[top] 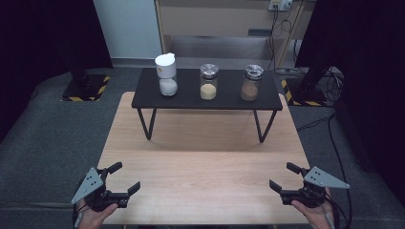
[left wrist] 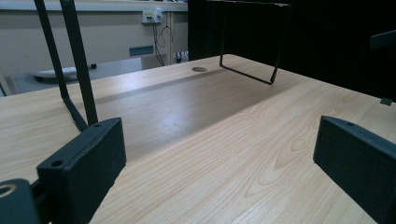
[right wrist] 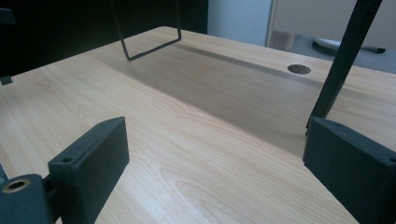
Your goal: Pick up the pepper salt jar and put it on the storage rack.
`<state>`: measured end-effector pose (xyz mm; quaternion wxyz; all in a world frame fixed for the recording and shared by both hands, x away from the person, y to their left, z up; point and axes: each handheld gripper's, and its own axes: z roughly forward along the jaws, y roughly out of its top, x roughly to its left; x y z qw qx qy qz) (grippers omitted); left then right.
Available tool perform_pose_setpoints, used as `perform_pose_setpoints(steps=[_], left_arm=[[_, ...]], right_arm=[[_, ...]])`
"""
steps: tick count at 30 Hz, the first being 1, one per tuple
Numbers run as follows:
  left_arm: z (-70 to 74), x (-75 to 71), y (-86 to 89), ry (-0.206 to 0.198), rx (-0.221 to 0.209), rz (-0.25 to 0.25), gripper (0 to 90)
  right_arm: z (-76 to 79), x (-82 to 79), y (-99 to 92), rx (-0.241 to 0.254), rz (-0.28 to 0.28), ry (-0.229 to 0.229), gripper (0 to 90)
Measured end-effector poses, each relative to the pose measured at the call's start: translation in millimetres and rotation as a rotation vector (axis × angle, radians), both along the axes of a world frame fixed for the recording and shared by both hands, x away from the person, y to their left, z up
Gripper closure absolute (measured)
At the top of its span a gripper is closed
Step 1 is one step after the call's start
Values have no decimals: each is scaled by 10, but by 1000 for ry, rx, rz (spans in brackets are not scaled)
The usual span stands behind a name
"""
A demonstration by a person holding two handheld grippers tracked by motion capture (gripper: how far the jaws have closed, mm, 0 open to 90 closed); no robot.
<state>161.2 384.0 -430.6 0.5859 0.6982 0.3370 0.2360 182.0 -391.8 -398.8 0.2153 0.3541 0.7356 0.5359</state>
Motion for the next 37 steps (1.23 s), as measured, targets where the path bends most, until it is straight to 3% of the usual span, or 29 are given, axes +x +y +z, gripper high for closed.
perform_pose_setpoints(steps=[12,37], left_arm=[[-6,11,8,0,-8,-13,11],[0,22,7,0,-4,-22,11]], right_arm=[[-43,-12,-2,-15,16,-21,77],[-82,21,-32,-2,20,-10,70]])
